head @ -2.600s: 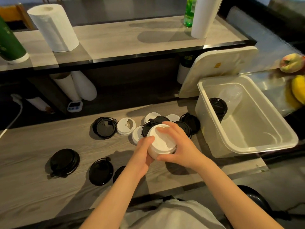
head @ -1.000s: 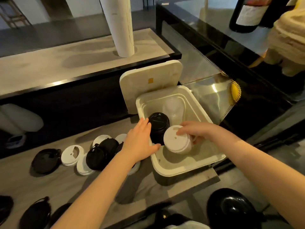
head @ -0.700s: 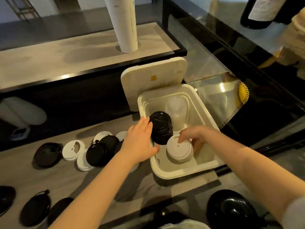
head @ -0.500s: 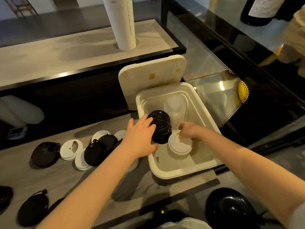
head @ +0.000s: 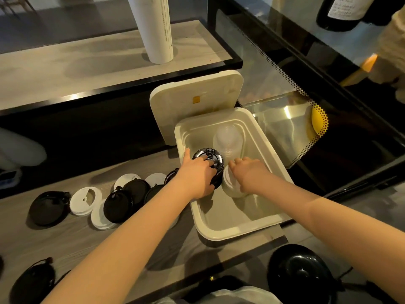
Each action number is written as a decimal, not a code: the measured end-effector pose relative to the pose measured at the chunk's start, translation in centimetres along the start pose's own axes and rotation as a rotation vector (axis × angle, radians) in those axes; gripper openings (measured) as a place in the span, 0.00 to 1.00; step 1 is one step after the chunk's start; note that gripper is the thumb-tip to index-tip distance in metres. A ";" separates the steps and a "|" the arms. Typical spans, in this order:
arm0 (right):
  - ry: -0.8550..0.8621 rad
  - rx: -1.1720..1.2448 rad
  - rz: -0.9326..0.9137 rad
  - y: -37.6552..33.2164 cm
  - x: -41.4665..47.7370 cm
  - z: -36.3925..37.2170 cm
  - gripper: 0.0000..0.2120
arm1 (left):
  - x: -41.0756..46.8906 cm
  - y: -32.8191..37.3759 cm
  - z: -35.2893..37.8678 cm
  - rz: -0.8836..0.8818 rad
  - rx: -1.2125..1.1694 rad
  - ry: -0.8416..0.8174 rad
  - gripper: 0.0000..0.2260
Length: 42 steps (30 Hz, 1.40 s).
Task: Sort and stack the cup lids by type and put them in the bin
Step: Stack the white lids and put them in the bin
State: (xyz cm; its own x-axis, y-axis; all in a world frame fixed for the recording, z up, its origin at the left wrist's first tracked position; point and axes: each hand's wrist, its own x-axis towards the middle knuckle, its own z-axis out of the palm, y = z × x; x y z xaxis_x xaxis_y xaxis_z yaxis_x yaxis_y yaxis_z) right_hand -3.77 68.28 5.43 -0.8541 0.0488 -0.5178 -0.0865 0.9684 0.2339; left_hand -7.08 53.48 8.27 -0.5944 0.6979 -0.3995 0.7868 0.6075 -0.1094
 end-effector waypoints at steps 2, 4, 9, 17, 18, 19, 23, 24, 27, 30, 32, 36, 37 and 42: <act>0.023 0.060 0.014 0.0 0.3 -0.1 0.29 | 0.1 0.0 0.0 0.008 -0.007 0.012 0.19; 0.045 0.086 0.016 0.0 0.4 0.2 0.28 | 0.3 0.0 -0.1 0.014 -0.019 0.009 0.19; 0.058 0.102 0.000 0.2 0.2 1.0 0.32 | 0.7 -0.7 -0.3 0.028 -0.081 0.038 0.18; 0.221 0.389 -0.014 1.7 -2.1 -0.3 0.31 | 0.1 -1.6 -0.2 0.034 -0.122 0.154 0.17; 0.257 0.409 -0.016 1.7 -2.5 -0.9 0.29 | -0.3 -1.9 -0.5 0.030 -0.137 0.201 0.17; 0.289 0.429 -0.018 1.6 -2.8 -1.6 0.28 | -0.7 -2.4 -0.8 0.019 -0.154 0.252 0.17; 0.397 0.451 -0.055 0.1 -4.4 -5.0 0.26 | -4.2 -5.5 -1.8 -0.102 -0.194 0.340 0.19; 0.412 0.452 -0.071 -0.7 -4.7 -5.9 0.25 | -5.4 -6.5 -1.9 -0.131 -0.187 0.341 0.19; 0.444 0.426 -0.156 -3.6 -5.7 -8.4 0.25 | -9.0 -10.0 -0.9 -0.222 -0.174 0.296 0.22; 0.496 0.395 -0.254 -7.3 -6.5 -10.1 0.26 | -12.6 -13.0 0.7 -0.304 -0.162 0.254 0.24; 0.496 0.392 -0.312 -10.0 -6.5 -10.6 0.25 | -14.8 -14.4 2.0 -0.349 -0.172 0.212 0.24; 0.425 0.433 -0.350 -15.1 -5.2 -9.1 0.25 | -17.7 -16.4 6.9 -0.436 -0.309 0.100 0.23; 0.387 0.443 -0.336 -16.1 -4.6 -8.3 0.24 | -18.1 -16.8 8.4 -0.452 -0.354 0.072 0.22; 0.235 0.409 -0.197 -19.5 -1.8 -3.8 0.34 | -18.5 -17.2 14.3 -0.527 -0.537 -0.060 0.28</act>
State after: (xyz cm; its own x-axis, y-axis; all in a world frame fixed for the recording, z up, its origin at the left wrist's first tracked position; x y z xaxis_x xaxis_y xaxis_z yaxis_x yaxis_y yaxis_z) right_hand -2.51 48.41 4.93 -0.9380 -0.1554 -0.3099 -0.0901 0.9724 -0.2150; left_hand -7.22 24.74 4.54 -0.8476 0.2509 -0.4676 0.2022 0.9674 0.1527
